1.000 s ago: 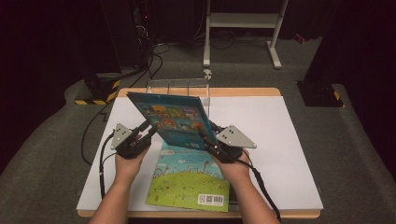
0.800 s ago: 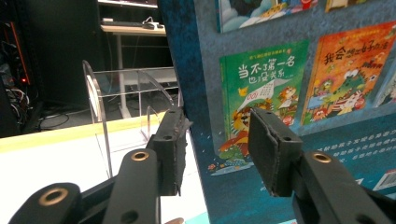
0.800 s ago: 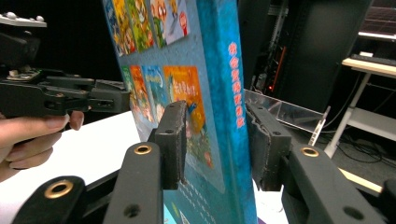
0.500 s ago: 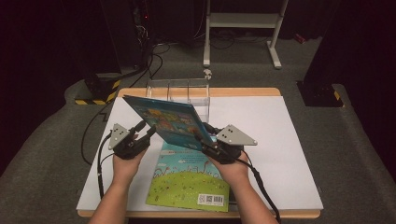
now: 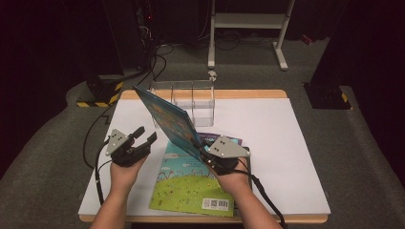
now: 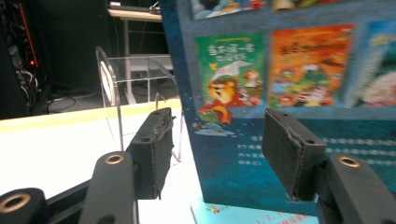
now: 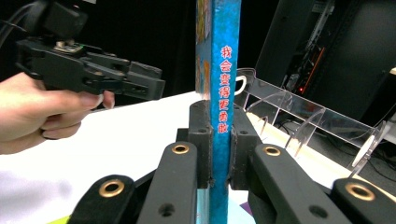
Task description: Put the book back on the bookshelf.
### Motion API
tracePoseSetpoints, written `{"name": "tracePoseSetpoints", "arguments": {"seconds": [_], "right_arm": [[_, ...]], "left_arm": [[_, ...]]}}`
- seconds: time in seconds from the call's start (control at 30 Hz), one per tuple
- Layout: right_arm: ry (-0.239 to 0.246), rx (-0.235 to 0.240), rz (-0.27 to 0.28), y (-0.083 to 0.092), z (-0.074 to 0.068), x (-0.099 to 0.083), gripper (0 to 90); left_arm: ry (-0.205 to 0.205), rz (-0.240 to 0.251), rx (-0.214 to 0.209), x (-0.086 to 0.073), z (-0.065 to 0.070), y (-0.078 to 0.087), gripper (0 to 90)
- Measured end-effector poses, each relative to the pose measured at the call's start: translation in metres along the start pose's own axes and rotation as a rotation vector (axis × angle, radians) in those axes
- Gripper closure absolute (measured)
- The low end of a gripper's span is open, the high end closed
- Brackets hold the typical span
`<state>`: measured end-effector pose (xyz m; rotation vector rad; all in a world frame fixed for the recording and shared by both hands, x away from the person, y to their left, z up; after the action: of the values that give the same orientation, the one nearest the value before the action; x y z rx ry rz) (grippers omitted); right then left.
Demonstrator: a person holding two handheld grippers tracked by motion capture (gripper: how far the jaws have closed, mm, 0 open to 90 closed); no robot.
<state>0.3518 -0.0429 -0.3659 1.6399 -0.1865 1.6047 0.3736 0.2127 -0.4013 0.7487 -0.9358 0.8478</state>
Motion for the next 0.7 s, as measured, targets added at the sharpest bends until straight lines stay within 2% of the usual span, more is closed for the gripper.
{"name": "tracePoseSetpoints", "arguments": {"seconds": [0.13, 0.27, 0.4, 0.47, 0.57, 0.7], "right_arm": [[-0.046, -0.004, 0.017, 0.0, -0.001, 0.002, 83.3], [-0.064, -0.019, 0.022, 0.0, -0.003, 0.006, 83.3], [-0.07, -0.041, 0.032, -0.002, -0.011, 0.009, 83.3], [-0.062, -0.055, 0.031, -0.004, -0.015, 0.009, 83.2], [-0.054, -0.067, 0.031, -0.007, -0.022, 0.01, 83.2], [-0.053, -0.074, 0.034, -0.011, -0.028, 0.008, 83.1]], "left_arm": [[-0.007, -0.011, -0.021, 0.001, 0.007, 0.007, 41.5], [-0.044, -0.012, -0.061, 0.006, 0.022, 0.014, 36.7], [-0.04, 0.001, -0.126, 0.016, 0.041, 0.021, 32.7], [-0.027, -0.003, -0.189, 0.022, 0.053, 0.026, 31.4], [-0.017, -0.004, -0.246, 0.027, 0.068, 0.028, 29.3], [-0.026, -0.015, -0.286, 0.029, 0.085, 0.026, 26.6]]}}
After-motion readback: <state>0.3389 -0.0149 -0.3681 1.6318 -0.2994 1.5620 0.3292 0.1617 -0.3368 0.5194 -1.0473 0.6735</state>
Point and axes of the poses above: each handheld gripper's, and its own axes: y roughly backward along the jaws, x roughly out of its top, z roughly to its right, the point moved 2 cm from there along -y, roughly forward along the jaws, and after that the axes turned 14 degrees about -z, right-handed, at the moved point
